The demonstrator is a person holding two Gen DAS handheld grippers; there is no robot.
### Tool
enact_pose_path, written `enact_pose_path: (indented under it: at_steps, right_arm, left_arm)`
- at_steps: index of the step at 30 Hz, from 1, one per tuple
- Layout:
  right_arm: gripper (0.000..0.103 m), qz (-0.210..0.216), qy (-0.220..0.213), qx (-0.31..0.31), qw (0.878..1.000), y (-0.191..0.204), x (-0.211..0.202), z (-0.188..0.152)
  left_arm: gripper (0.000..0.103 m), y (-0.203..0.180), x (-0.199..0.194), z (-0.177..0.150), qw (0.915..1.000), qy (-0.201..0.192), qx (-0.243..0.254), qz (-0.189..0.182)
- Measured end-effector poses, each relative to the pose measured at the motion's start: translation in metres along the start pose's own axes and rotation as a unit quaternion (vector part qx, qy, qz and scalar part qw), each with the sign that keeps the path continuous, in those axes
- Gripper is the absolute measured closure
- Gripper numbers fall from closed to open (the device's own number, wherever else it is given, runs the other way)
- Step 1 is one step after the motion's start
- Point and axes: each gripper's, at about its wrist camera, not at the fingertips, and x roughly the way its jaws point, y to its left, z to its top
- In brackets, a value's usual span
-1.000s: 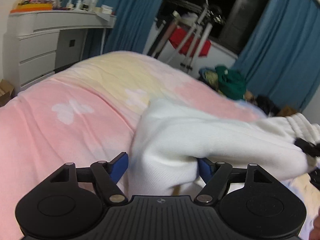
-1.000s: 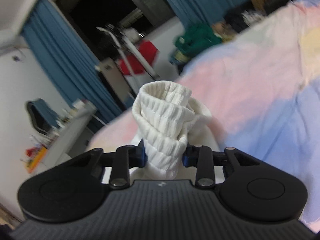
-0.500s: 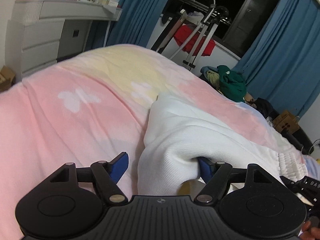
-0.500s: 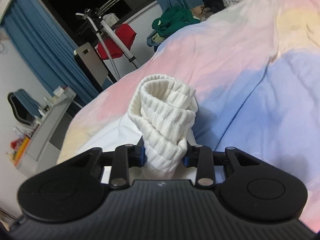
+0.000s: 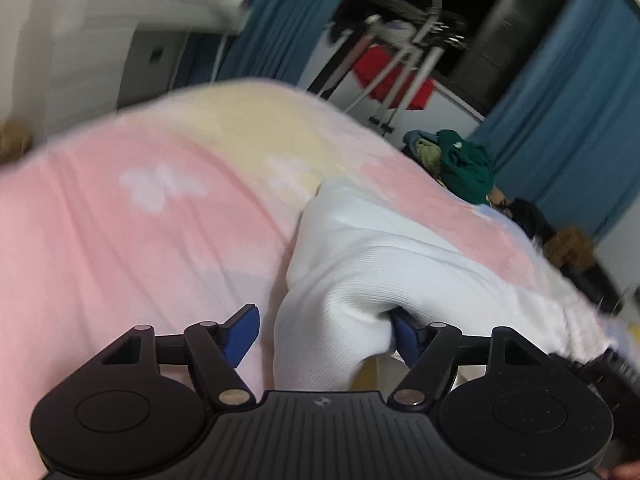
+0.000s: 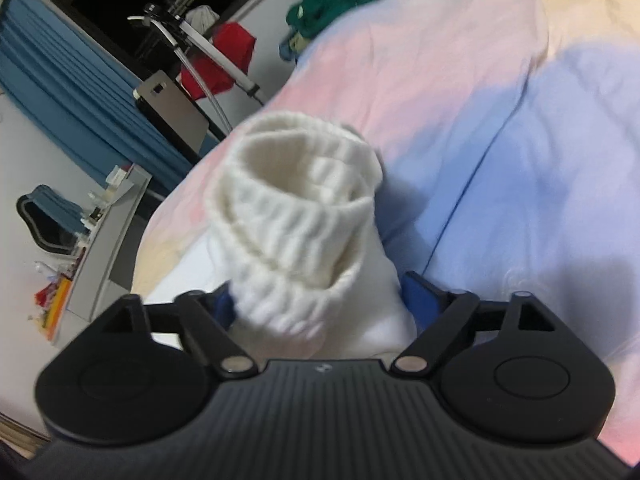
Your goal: Fold clothes
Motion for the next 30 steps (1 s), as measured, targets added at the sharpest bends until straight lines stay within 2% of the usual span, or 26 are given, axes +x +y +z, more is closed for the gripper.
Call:
enact_pose_path:
  at_steps: [4,7,8,9,11,14,16,18,21,24,27,30]
  right_arm:
    - [0.007,0.025,0.016,0.013,0.999,-0.004,0.013,0.002]
    - [0.008,0.027,0.021,0.002,0.999,-0.003,0.016,0.001]
    - [0.01,0.023,0.023,-0.006,0.999,-0.001,0.015,0.0]
    - [0.017,0.019,0.024,-0.014,0.999,0.0,0.014,0.0]
    - [0.026,0.01,0.025,-0.025,0.999,0.003,0.009,-0.002]
    - [0.036,0.001,0.023,-0.03,0.999,0.006,0.003,-0.003]
    - [0.042,-0.003,0.019,-0.032,0.999,0.008,0.0,-0.003]
    - [0.045,-0.006,0.012,-0.039,0.999,0.013,-0.004,-0.004]
    - [0.048,-0.008,-0.001,-0.052,0.999,0.021,-0.009,-0.004]
    - [0.048,-0.011,-0.011,-0.066,0.998,0.027,-0.013,-0.006]
    - [0.048,-0.005,-0.014,-0.06,0.998,0.024,-0.012,-0.004]
    - [0.048,0.008,-0.008,-0.033,0.999,0.013,-0.008,-0.001]
  left_arm:
    - [0.03,0.014,0.005,-0.001,0.9993,0.019,-0.032,-0.001]
    - [0.03,0.013,0.007,-0.001,0.9993,0.033,-0.018,0.003]
    - [0.03,0.011,0.007,0.002,0.9993,0.037,-0.007,0.003]
    - [0.03,0.011,0.005,0.006,0.9992,0.041,-0.006,-0.001]
    - [0.031,0.013,0.0,0.015,0.9982,0.054,-0.018,-0.018]
    - [0.026,0.019,-0.006,0.028,0.9944,0.09,-0.02,-0.053]
    - [0.02,0.03,-0.011,0.037,0.9914,0.095,-0.043,-0.079]
    - [0.007,0.044,-0.015,0.044,0.9864,0.092,-0.081,-0.109]
    - [0.004,0.063,-0.009,0.051,0.9745,0.095,-0.142,-0.146]
    - [0.003,0.07,0.013,0.049,0.965,0.115,-0.181,-0.151]
    - [0.003,0.074,0.048,0.042,0.9486,0.15,-0.226,-0.163]
    - [0.003,0.071,0.07,0.04,0.942,0.164,-0.239,-0.169]
